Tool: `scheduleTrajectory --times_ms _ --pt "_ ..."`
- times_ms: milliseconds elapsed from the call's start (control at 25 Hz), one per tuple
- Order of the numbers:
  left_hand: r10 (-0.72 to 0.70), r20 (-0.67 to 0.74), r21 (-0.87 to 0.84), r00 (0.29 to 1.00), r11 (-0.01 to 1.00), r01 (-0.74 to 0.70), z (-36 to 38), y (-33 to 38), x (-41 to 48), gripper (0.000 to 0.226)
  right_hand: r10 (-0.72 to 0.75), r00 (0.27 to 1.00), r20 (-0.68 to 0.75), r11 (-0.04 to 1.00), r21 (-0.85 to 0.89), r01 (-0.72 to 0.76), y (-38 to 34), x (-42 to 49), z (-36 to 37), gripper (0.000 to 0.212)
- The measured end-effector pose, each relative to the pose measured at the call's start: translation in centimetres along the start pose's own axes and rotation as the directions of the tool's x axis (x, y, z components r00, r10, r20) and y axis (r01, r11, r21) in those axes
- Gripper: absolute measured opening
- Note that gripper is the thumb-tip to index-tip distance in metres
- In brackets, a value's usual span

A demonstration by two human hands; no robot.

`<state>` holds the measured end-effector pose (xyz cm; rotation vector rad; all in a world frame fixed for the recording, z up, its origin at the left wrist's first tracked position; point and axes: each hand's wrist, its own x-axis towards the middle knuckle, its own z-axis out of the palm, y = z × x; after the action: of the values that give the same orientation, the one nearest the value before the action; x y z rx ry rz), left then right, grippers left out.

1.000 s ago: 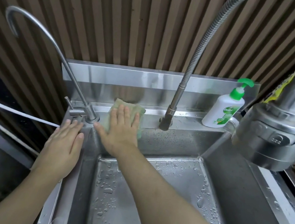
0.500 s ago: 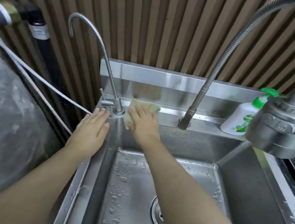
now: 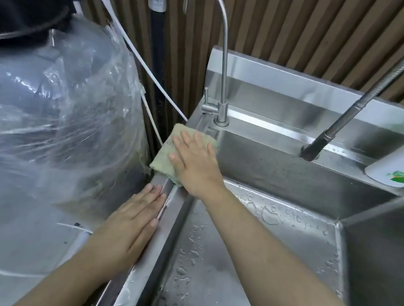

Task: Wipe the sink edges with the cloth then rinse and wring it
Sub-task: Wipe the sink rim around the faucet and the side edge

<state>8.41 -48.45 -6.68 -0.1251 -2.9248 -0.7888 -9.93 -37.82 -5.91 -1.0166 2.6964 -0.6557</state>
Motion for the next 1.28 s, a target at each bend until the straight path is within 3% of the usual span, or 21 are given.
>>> scheduleTrajectory --times_ms 200,400,600,720,800,840,960,1000,1080,1200,1280 --pt "-0.002 -0.026 0.024 1.000 1.000 0.002 0.3 0.3 -0.2 0.053 0.166 0.986 0.011 0.979 -0.120 -0.163 0.4 5.1 -1.2 0.052" --pt "0.000 -0.028 0.004 1.000 1.000 0.000 0.3 0.3 -0.1 0.051 -0.012 1.000 -0.004 0.999 -0.041 0.012 0.4 -0.1 0.0 0.049" --pt "0.006 -0.017 0.008 1.000 1.000 -0.006 0.2 0.3 -0.2 0.051 0.146 0.989 -0.009 0.983 -0.109 -0.146 0.8 5.6 -1.5 0.051" --pt "0.007 -0.013 0.014 1.000 1.000 -0.007 0.3 0.4 -0.3 0.052 -0.039 0.999 -0.033 0.998 0.050 0.041 2.1 1.8 -0.9 0.046" --pt "0.001 -0.011 0.010 1.000 1.000 -0.001 0.2 0.4 -0.3 0.052 -0.230 0.973 0.017 0.959 0.175 0.223 4.4 -1.3 -2.4 0.044" --pt "0.001 -0.012 0.011 1.000 1.000 0.000 0.1 0.4 -0.2 0.052 -0.252 0.966 0.051 0.943 0.238 0.233 5.2 -1.7 -3.4 0.044" --pt "-0.004 -0.005 0.003 1.000 1.000 0.004 0.1 0.4 -0.3 0.052 0.025 1.000 0.018 0.944 0.330 -0.029 3.4 -0.7 -3.0 0.048" --pt "-0.009 -0.004 -0.003 1.000 1.000 0.009 0.1 0.5 -0.3 0.052 0.117 0.993 -0.014 0.955 0.277 -0.109 1.5 -0.5 -1.8 0.050" --pt "-0.009 -0.001 0.001 1.000 1.000 0.009 0.0 0.6 -0.2 0.052 0.140 0.988 -0.068 0.983 0.127 -0.131 -1.0 -0.6 0.3 0.051" --pt "-0.009 0.006 0.011 1.000 1.000 0.009 0.1 0.3 -0.1 0.052 -0.050 0.998 -0.025 0.999 -0.013 0.049 1.3 1.1 -0.4 0.048" --pt "-0.017 0.007 0.007 1.000 1.000 0.017 0.0 0.4 -0.2 0.052 -0.102 0.995 0.005 0.993 -0.056 0.102 3.0 4.2 -2.0 0.044"
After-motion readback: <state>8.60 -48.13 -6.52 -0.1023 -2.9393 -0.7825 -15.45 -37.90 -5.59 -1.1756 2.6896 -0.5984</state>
